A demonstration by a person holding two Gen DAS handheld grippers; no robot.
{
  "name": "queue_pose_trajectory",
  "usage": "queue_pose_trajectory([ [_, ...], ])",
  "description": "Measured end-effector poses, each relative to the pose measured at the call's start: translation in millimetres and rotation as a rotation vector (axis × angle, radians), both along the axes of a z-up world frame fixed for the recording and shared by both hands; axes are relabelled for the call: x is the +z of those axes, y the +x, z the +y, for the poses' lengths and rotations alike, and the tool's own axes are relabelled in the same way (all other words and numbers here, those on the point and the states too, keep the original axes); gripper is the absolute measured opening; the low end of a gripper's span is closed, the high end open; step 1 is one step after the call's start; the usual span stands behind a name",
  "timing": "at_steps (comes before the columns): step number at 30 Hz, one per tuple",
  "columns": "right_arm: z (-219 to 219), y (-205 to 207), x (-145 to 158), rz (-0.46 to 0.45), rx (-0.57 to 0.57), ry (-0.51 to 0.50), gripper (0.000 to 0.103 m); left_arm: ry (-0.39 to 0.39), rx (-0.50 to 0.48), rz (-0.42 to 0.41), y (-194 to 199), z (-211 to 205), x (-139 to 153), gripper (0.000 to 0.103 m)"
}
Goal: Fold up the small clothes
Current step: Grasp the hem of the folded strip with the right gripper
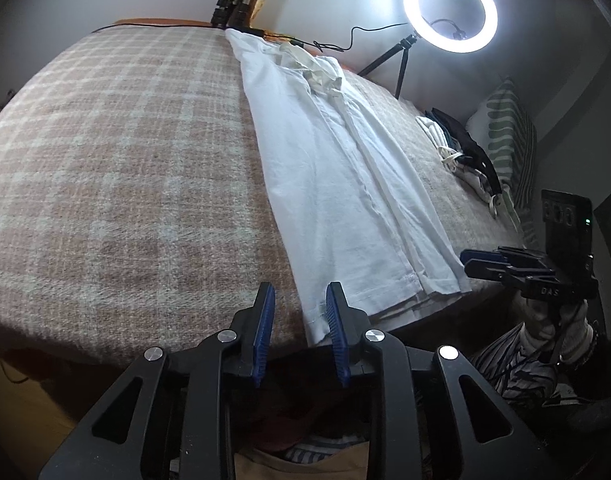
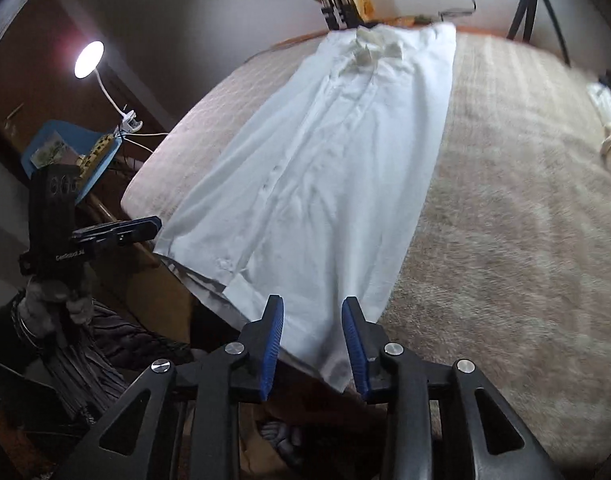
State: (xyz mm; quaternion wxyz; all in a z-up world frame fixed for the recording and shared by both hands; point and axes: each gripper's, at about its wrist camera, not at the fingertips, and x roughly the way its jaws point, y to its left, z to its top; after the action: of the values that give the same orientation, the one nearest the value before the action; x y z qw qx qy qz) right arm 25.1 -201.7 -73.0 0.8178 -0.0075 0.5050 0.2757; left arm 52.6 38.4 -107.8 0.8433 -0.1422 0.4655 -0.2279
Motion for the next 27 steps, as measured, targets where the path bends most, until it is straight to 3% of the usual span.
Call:
queue_pose_trajectory([
  [5,43,-10,-3,-0.048,0.144,-0.019,0.035,0.015,-0.027,-0.011,-1,-8,1,0.025],
  [8,59,-4,-18,-0.032,0.154,-0.048,0.035,0.021,-0.023,-0.009,-3,-7,0,0.025],
  [10,61,1,-27,0.045,0.159,0.036,0.036,0.020,-0.013,-0.002,-3,-5,-2,0.025],
  [13,53,-1,-20,0.087,0.185,0.139,0.035,0.010,-0.001,0.022,-3,-2,-4,0.038],
  [17,12,-4,-2,0.034,0.065,0.115,0.035,-0.020,-0.015,0.048,-2,-2,-8,0.038],
  [21,-35,5,-6,0.072,-0.118,0.057,0.036,-0.056,-0.023,0.074,2,-4,-11,0.038],
  [24,-61,13,-19,0.168,-0.194,0.121,0.035,-0.081,-0.039,0.084,4,-7,-12,0.034],
  [26,-67,16,-27,0.217,-0.207,0.180,0.035,-0.088,-0.055,0.093,5,-9,-15,0.011],
  [27,-65,16,-27,0.213,-0.201,0.191,0.035,-0.079,-0.060,0.094,5,-11,-16,0.007],
])
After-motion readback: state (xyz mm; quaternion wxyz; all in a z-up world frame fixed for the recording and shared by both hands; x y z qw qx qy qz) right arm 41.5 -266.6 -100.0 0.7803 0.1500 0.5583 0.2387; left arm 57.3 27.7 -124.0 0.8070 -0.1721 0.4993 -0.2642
